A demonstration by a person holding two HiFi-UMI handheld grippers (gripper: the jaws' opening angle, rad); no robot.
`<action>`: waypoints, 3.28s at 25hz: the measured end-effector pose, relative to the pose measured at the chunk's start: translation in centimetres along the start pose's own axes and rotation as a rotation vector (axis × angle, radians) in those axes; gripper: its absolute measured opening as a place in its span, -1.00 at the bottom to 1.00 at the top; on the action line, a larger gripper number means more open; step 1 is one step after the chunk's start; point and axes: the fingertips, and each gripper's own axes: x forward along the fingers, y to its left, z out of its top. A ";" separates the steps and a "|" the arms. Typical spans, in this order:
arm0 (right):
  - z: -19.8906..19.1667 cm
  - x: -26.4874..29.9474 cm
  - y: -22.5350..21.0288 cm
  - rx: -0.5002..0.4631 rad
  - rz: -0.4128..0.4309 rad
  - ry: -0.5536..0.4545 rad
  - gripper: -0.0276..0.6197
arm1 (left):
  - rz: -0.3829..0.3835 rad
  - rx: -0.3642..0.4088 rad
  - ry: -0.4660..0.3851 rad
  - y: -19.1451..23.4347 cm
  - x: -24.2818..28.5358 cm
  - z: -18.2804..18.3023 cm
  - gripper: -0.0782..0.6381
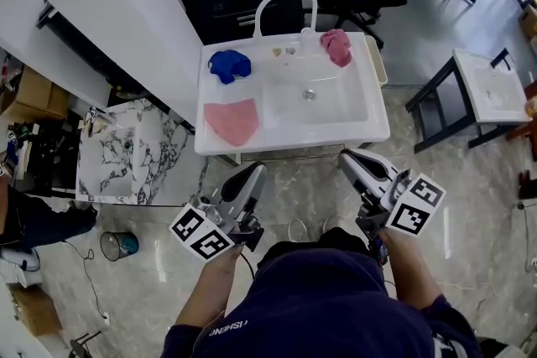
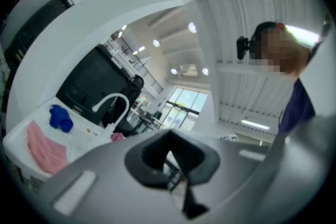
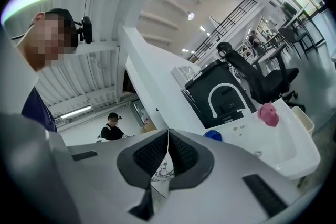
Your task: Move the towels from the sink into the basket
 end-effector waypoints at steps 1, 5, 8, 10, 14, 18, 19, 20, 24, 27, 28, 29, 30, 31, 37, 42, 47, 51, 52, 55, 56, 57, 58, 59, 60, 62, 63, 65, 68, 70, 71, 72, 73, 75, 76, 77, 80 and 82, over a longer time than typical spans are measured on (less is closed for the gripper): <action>0.1 0.1 -0.2 0.005 0.002 -0.005 -0.89 | -0.004 0.000 -0.001 0.1 0.1 0.0 -0.78; 0.6 0.3 -1.0 0.018 0.002 -0.016 -0.89 | -0.006 0.006 0.001 0.8 0.8 0.5 -0.77; 1.2 0.8 -2.3 0.030 0.003 -0.016 -0.89 | -0.002 0.013 -0.001 1.5 1.9 1.1 -0.78; 1.7 1.6 -3.3 0.044 0.012 -0.018 -0.89 | 0.002 0.016 -0.001 2.0 2.7 1.3 -0.78; 3.0 3.4 -5.0 0.052 0.047 -0.011 -0.89 | 0.028 0.021 0.000 3.4 4.2 1.6 -0.78; 4.4 5.3 -6.9 0.047 0.085 0.002 -0.89 | 0.053 0.023 0.000 5.2 6.3 2.0 -0.77; 4.6 5.7 -7.5 0.048 0.091 0.007 -0.89 | 0.059 0.023 -0.001 5.6 6.9 2.1 -0.77; 4.9 6.0 -8.2 0.050 0.096 0.013 -0.89 | 0.065 0.023 -0.002 5.9 7.5 2.2 -0.77; 6.3 6.6 -10.9 0.064 0.111 0.028 -0.89 | 0.094 0.020 0.000 7.1 10.0 2.2 -0.77; 7.5 7.0 -12.8 0.071 0.129 0.043 -0.89 | 0.116 0.019 -0.003 7.8 12.2 2.5 -0.78; 7.9 7.2 -13.4 0.074 0.135 0.046 -0.89 | 0.121 0.020 -0.005 8.0 13.0 2.6 -0.77; 8.3 7.3 -14.0 0.076 0.141 0.049 -0.89 | 0.126 0.023 -0.005 8.2 13.8 2.6 -0.77; 8.7 7.4 -14.6 0.078 0.148 0.051 -0.89 | 0.129 0.028 -0.003 8.3 14.6 2.7 -0.77; 9.1 7.4 -15.2 0.078 0.155 0.053 -0.89 | 0.133 0.034 -0.001 8.3 15.4 2.7 -0.77; 10.7 7.4 -18.7 0.103 0.195 0.083 -0.89 | 0.176 0.059 0.000 9.1 19.6 2.8 -0.77; 11.5 7.6 -21.1 0.113 0.232 0.112 -0.89 | 0.205 0.073 0.011 9.5 22.1 2.2 -0.77; 12.4 8.0 -21.9 0.154 0.245 0.098 -0.89 | 0.211 0.073 0.023 9.7 23.4 2.3 -0.77; 12.0 8.4 -22.0 0.163 0.247 0.108 -0.89 | 0.212 0.080 0.028 10.2 23.7 2.2 -0.77; 12.0 8.3 -22.0 0.166 0.244 0.105 -0.89 | 0.210 0.077 0.028 10.4 23.7 2.1 -0.77; 12.2 8.3 -22.4 0.177 0.231 0.090 -0.89 | 0.195 0.067 0.027 11.0 24.0 1.9 -0.77; 12.3 8.5 -22.6 0.176 0.223 0.085 -0.89 | 0.187 0.067 0.029 11.2 24.1 1.9 -0.77; 12.4 8.7 -22.7 0.175 0.215 0.080 -0.89 | 0.178 0.068 0.033 11.4 24.3 2.0 -0.77; 12.6 9.0 -22.9 0.173 0.206 0.076 -0.89 | 0.168 0.071 0.038 11.7 24.5 2.1 -0.78; 12.7 9.4 -23.0 0.171 0.198 0.073 -0.89 | 0.159 0.074 0.043 12.0 24.6 2.3 -0.78; 12.8 9.8 -23.0 0.169 0.189 0.070 -0.89 | 0.150 0.076 0.049 12.3 24.6 2.5 -0.77; 12.9 10.9 -22.9 0.164 0.173 0.066 -0.89 | 0.135 0.080 0.063 13.1 24.6 2.9 -0.77; 13.0 11.4 -22.8 0.160 0.165 0.064 -0.89 | 0.128 0.080 0.071 13.5 24.5 3.0 -0.77; 13.3 12.6 -22.5 0.149 0.150 0.059 -0.89 | 0.113 0.075 0.087 14.5 24.2 3.3 -0.77; 13.6 14.5 -22.1 0.125 0.125 0.044 -0.89 | 0.087 0.068 0.105 16.0 23.7 3.8 -0.77; 13.7 15.6 -21.8 0.111 0.106 0.034 -0.89 | 0.070 0.087 0.123 16.8 23.4 4.2 -0.77; 13.6 16.1 -21.6 0.103 0.096 0.030 -0.89 | 0.059 0.099 0.132 17.1 23.3 4.4 -0.78; 13.5 16.6 -21.5 0.095 0.085 0.027 -0.89 | 0.046 0.106 0.141 17.5 23.2 4.5 -0.78; 13.4 17.0 -21.4 0.086 0.072 0.025 -0.89 | 0.031 0.110 0.149 17.8 23.1 4.7 -0.78; 13.1 17.8 -21.4 0.067 0.042 0.024 -0.89 | 0.001 0.116 0.165 18.3 23.0 4.9 -0.77; 12.9 18.2 -21.6 0.057 0.024 0.024 -0.89 | -0.014 0.121 0.173 18.6 23.0 5.0 -0.77; 12.8 18.4 -21.8 0.048 0.004 0.025 -0.89 | -0.027 0.126 0.181 18.8 22.9 5.1 -0.77; 12.4 18.8 -23.0 0.033 -0.049 0.029 -0.89 | -0.052 0.130 0.201 19.5 22.9 5.2 -0.77; 12.2 18.8 -24.1 0.019 -0.075 0.035 -0.89 | -0.056 0.131 0.211 19.7 23.0 5.2 -0.77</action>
